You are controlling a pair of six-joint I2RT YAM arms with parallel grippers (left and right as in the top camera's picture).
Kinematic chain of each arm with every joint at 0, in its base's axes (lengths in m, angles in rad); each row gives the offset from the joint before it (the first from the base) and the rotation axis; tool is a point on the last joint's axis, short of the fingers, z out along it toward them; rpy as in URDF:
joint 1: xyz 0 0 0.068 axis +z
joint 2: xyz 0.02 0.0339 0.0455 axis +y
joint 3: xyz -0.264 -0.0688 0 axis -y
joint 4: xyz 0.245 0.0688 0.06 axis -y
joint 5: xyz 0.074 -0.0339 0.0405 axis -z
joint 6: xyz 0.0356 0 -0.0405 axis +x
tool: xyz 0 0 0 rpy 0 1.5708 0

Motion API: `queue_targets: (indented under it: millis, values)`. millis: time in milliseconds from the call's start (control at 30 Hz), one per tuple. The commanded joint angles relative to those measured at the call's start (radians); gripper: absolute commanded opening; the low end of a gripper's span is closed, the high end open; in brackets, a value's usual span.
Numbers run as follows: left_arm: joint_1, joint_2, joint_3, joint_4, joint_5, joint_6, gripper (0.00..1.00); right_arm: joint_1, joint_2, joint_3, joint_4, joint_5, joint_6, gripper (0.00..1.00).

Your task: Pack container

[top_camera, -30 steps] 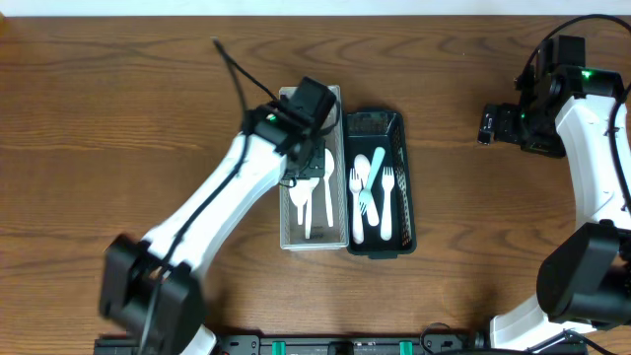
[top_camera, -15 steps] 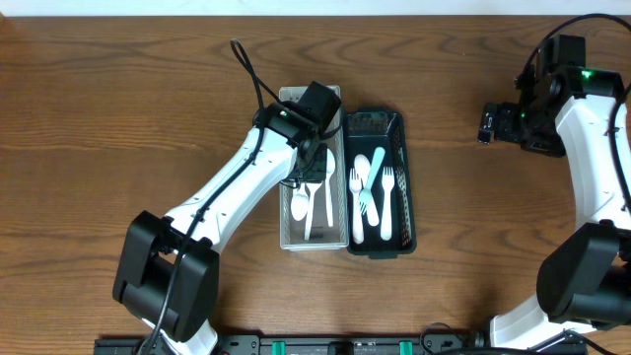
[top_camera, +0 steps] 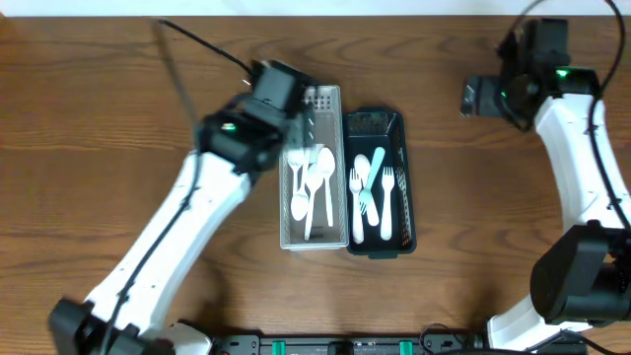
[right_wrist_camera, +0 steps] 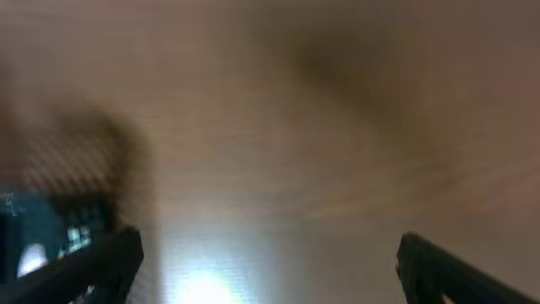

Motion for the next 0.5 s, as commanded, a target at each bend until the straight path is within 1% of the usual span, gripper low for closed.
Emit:
queue_targets:
  millis: [0, 100, 133, 267, 300, 400, 467]
  values:
    - [0.122, 0.009, 0.008, 0.042, -0.076, 0.039, 0.98, 0.048, 0.009, 0.003, 0.129, -0.007, -0.020, 0.99]
    - [0.209, 0.019, 0.007, 0.098, -0.076, 0.038, 0.98, 0.066, 0.008, 0.003, 0.266, 0.024, -0.020, 0.99]
    - [0.235, 0.022, 0.007, 0.109, -0.076, 0.038, 0.98, 0.066, 0.008, 0.003, 0.283, 0.051, -0.020, 0.99]
    - [0.309, 0.021, 0.008, 0.123, -0.076, 0.050, 0.98, 0.049, 0.000, 0.003, 0.250, 0.087, -0.019, 0.99]
    - [0.321, 0.018, 0.008, 0.115, -0.074, 0.074, 0.98, 0.043, -0.004, 0.003, 0.230, 0.087, -0.018, 0.99]
    - [0.327, 0.009, 0.002, 0.059, -0.064, 0.201, 0.98, 0.023, -0.038, 0.002, 0.172, 0.087, -0.008, 0.99]
    - [0.331, -0.016, -0.014, 0.060, -0.060, 0.180, 0.98, 0.010, -0.077, -0.003, 0.148, 0.087, 0.003, 0.99]
